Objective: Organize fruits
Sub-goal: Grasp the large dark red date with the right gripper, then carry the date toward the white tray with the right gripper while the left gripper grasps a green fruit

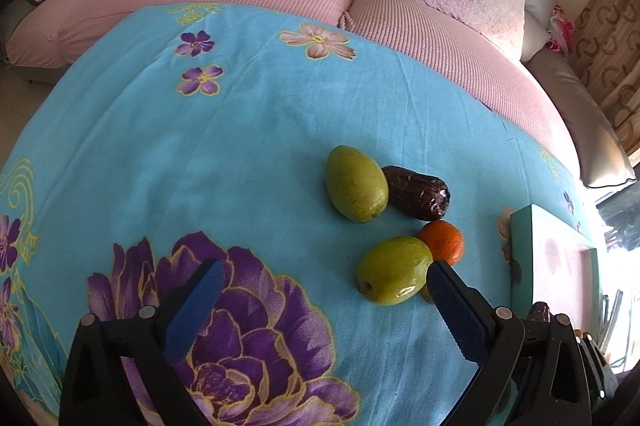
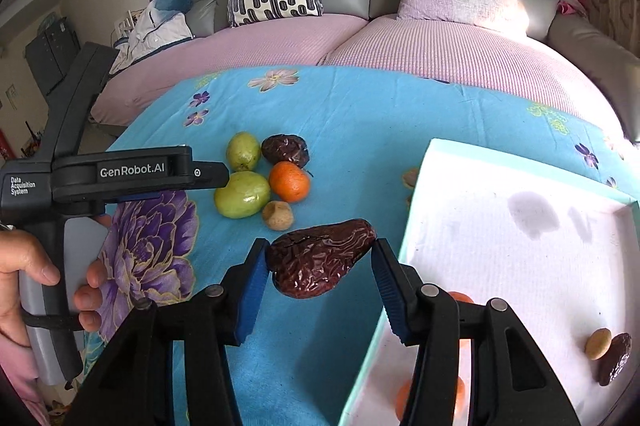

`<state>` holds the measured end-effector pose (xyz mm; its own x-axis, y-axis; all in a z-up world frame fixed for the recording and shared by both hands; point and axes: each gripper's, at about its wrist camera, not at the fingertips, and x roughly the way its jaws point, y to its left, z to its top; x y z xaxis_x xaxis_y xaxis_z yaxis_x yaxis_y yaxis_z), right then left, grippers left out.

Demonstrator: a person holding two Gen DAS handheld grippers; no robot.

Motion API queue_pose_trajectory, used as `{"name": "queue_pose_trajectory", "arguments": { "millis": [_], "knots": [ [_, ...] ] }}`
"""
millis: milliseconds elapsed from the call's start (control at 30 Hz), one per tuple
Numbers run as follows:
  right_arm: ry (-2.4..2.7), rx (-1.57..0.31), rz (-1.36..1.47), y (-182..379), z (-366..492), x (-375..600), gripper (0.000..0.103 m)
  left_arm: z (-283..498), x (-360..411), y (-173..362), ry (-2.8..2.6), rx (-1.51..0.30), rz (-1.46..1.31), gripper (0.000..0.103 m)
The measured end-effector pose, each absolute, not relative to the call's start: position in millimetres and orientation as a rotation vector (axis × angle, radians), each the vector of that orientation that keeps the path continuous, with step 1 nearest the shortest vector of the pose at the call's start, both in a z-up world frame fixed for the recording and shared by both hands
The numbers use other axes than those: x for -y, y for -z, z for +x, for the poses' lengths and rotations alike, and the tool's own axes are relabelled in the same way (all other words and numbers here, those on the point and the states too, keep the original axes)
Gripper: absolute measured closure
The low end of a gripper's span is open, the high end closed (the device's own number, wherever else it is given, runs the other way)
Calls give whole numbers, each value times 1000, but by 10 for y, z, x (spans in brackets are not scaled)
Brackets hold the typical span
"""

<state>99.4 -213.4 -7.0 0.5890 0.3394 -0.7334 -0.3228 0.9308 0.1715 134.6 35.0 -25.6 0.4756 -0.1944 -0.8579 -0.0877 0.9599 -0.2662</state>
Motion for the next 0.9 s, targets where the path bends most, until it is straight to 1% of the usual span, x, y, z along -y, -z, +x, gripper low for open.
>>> {"name": "queue_pose_trajectory", "arguments": {
  "millis": [100, 167, 233, 300, 400, 467, 600, 667, 900],
  "knots": [
    [-360, -850, 51, 30, 978, 2316, 49, 1332, -210, 240, 105, -1065, -266, 1],
    [-337, -838, 66, -4, 960, 2419, 49, 1332, -128, 252, 134, -1064, -271, 3],
    [-324, -828, 78, -30, 965, 2485, 49, 1342, -60, 275, 153, -1066, -275, 11],
    [-308, -824, 77, -46, 956, 2534, 49, 1349, -7, 313, 148, -1070, -263, 13],
    [-281, -828, 82, -39, 962, 2583, 49, 1349, 19, 349, 133, -1070, -253, 26],
    [-273, -836, 87, -25, 963, 2619, 49, 1360, 19, 374, 142, -1075, -273, 31],
    [-265, -839, 87, -15, 957, 2654, 49, 1375, 42, 416, 156, -1081, -298, 46],
    [-265, -841, 84, -9, 960, 2650, 49, 1376, 42, 419, 153, -1081, -304, 52],
    [-253, -859, 77, 37, 967, 2675, 49, 1357, -22, 407, 158, -1092, -364, 53]
  ]
}}
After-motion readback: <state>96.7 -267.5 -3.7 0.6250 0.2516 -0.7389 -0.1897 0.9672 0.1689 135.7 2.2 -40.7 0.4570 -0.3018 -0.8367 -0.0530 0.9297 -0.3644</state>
